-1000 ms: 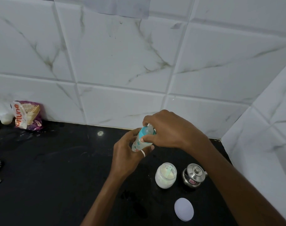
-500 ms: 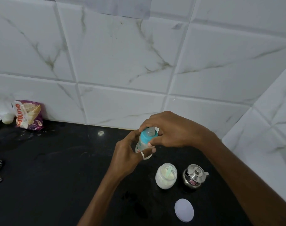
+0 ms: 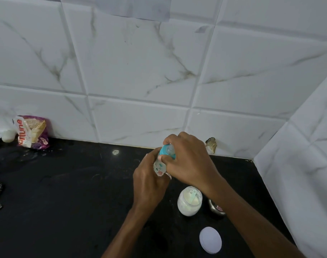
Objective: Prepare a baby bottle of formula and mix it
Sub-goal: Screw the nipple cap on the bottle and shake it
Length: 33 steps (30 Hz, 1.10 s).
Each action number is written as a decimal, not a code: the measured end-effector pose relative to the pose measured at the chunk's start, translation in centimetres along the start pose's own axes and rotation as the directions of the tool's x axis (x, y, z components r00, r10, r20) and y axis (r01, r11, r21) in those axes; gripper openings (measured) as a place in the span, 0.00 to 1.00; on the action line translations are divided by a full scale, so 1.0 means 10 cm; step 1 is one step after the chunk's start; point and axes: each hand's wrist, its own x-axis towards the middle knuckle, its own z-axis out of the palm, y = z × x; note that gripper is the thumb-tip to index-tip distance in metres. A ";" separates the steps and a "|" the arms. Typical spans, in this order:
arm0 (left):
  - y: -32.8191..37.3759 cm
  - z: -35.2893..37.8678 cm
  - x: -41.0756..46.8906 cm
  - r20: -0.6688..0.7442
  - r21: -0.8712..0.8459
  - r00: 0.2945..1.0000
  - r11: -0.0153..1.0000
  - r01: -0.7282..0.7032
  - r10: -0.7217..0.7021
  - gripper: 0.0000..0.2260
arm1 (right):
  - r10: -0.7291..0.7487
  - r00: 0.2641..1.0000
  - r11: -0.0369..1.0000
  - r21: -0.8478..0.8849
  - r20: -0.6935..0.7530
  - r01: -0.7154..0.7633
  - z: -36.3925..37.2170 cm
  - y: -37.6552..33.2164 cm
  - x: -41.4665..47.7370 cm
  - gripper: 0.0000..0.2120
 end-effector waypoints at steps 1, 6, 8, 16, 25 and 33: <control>0.02 0.01 -0.01 -0.008 0.002 1.000 1.000 0.002 -0.002 0.22 | 0.020 1.000 1.000 0.003 -0.012 -0.020 0.01 -0.02 -0.01 0.18; 0.06 0.03 -0.04 -0.047 0.043 0.999 0.999 -0.004 0.006 0.20 | 0.090 0.995 0.996 0.002 -0.043 -0.090 0.04 -0.11 -0.03 0.17; 0.07 0.04 -0.05 -0.060 0.051 0.998 0.999 -0.011 0.015 0.20 | 0.111 0.993 0.994 -0.004 -0.046 -0.111 0.04 -0.13 -0.04 0.17; 0.07 -0.03 0.00 -0.061 0.094 0.997 0.995 -0.038 0.044 0.22 | 0.126 0.991 0.991 0.040 -0.052 -0.124 0.00 -0.11 -0.03 0.21; 0.11 -0.07 0.08 -0.058 0.073 0.998 0.997 -0.014 0.018 0.24 | 0.199 0.971 0.841 0.486 0.131 -0.238 0.05 0.23 -0.02 0.40; 0.03 -0.16 0.08 0.097 -0.033 0.992 0.996 0.084 -0.080 0.28 | 0.096 0.926 0.449 0.815 0.364 -0.367 0.40 0.47 -0.34 0.21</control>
